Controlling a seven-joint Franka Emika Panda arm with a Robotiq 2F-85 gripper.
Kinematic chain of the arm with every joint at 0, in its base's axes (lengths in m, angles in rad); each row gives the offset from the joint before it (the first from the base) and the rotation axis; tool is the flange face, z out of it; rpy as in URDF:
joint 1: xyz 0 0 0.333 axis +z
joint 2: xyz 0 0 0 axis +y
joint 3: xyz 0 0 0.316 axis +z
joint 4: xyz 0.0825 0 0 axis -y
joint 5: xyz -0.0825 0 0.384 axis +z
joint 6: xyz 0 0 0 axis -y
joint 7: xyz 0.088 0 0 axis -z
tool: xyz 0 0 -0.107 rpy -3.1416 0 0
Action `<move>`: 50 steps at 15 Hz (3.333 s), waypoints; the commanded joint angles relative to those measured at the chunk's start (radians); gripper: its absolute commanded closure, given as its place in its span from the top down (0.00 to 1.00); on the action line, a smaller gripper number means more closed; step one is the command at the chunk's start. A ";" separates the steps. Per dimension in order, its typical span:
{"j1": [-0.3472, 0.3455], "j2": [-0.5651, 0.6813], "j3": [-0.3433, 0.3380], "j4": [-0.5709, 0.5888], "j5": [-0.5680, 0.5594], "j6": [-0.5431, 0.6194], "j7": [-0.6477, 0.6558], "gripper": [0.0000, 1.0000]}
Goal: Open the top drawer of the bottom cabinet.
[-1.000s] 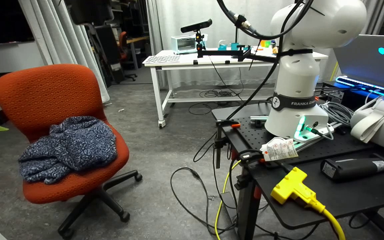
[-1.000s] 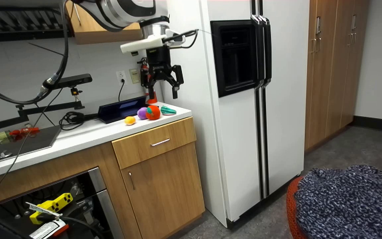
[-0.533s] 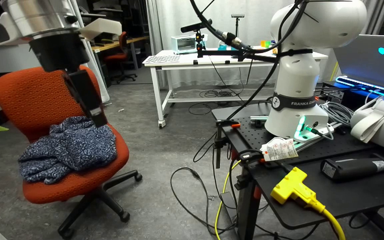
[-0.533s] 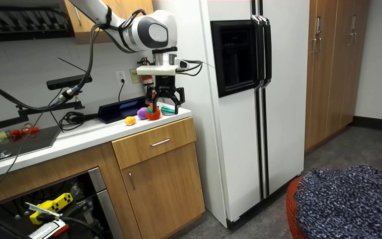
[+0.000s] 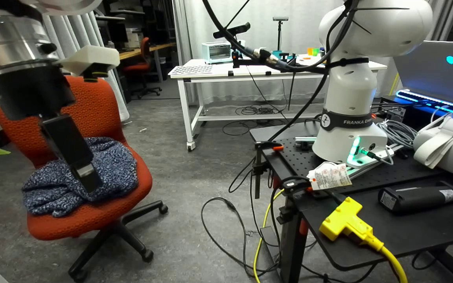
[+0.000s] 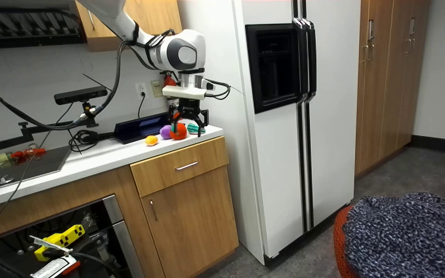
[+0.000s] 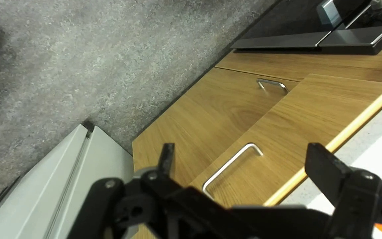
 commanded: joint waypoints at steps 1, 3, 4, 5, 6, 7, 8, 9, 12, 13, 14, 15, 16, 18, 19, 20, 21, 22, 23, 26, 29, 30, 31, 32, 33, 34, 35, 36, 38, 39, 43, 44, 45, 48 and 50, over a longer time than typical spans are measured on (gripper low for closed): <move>0.002 0.002 -0.002 0.006 0.001 -0.004 -0.001 1.00; 0.002 0.003 -0.002 0.008 0.001 -0.005 -0.003 1.00; 0.002 0.003 -0.002 0.008 0.001 -0.005 -0.003 1.00; -0.015 -0.010 0.006 -0.016 0.033 0.044 -0.033 1.00; -0.026 -0.006 0.013 -0.024 0.063 0.083 -0.047 1.00; -0.040 0.007 0.023 -0.030 0.108 0.144 -0.067 1.00; -0.048 0.019 0.028 -0.033 0.144 0.196 -0.080 1.00; -0.058 0.038 0.036 -0.035 0.184 0.255 -0.103 1.00; -0.093 0.099 0.069 -0.030 0.280 0.392 -0.180 1.00; -0.108 0.130 0.084 -0.018 0.308 0.421 -0.205 1.00; -0.121 0.156 0.101 -0.009 0.333 0.445 -0.228 1.00; -0.137 0.186 0.124 0.004 0.360 0.462 -0.255 1.00; -0.147 0.213 0.143 0.018 0.377 0.470 -0.274 1.00; -0.165 0.263 0.179 0.048 0.398 0.465 -0.306 1.00; -0.169 0.282 0.190 0.062 0.402 0.456 -0.313 1.00; -0.174 0.304 0.203 0.079 0.407 0.448 -0.319 1.00; -0.178 0.324 0.214 0.094 0.408 0.441 -0.323 1.00; -0.183 0.341 0.224 0.107 0.407 0.437 -0.324 1.00; -0.195 0.361 0.242 0.120 0.416 0.434 -0.335 1.00; -0.232 0.416 0.299 0.159 0.451 0.421 -0.386 1.00; -0.260 0.460 0.339 0.187 0.494 0.404 -0.444 0.66; -0.264 0.472 0.346 0.195 0.508 0.396 -0.462 0.58; -0.267 0.484 0.351 0.202 0.520 0.384 -0.480 0.49; -0.268 0.492 0.351 0.209 0.532 0.372 -0.494 0.42; -0.267 0.499 0.348 0.215 0.544 0.355 -0.508 0.33; -0.264 0.504 0.344 0.219 0.554 0.341 -0.517 0.27; -0.261 0.504 0.337 0.221 0.566 0.323 -0.524 0.19; -0.258 0.498 0.328 0.220 0.576 0.301 -0.528 0.12; -0.252 0.488 0.314 0.213 0.598 0.272 -0.534 0.00; -0.249 0.484 0.309 0.210 0.608 0.261 -0.536 0.00; -0.234 0.471 0.280 0.187 0.624 0.227 -0.531 0.00; -0.230 0.470 0.273 0.184 0.624 0.219 -0.530 0.00; -0.226 0.473 0.269 0.185 0.623 0.213 -0.530 0.00; -0.203 0.481 0.247 0.195 0.609 0.198 -0.518 0.00; -0.184 0.485 0.230 0.200 0.599 0.198 -0.506 0.00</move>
